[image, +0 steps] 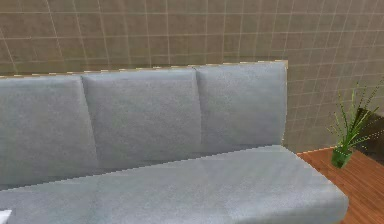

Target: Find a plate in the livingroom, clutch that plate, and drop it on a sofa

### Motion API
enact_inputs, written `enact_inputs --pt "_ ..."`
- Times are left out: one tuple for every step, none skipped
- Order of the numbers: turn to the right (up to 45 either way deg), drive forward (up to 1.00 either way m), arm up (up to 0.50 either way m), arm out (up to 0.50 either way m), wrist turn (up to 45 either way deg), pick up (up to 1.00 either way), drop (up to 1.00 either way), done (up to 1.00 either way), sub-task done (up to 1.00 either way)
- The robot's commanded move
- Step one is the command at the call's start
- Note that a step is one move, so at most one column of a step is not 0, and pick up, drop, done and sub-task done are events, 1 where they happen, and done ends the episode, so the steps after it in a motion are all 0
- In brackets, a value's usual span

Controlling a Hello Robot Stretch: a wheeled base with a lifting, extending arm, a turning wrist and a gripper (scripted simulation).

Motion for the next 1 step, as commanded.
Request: enact_inputs --pt "21.0 0.0 0.0 0.0 0.0 0.0 0.0 0.0 0.0"
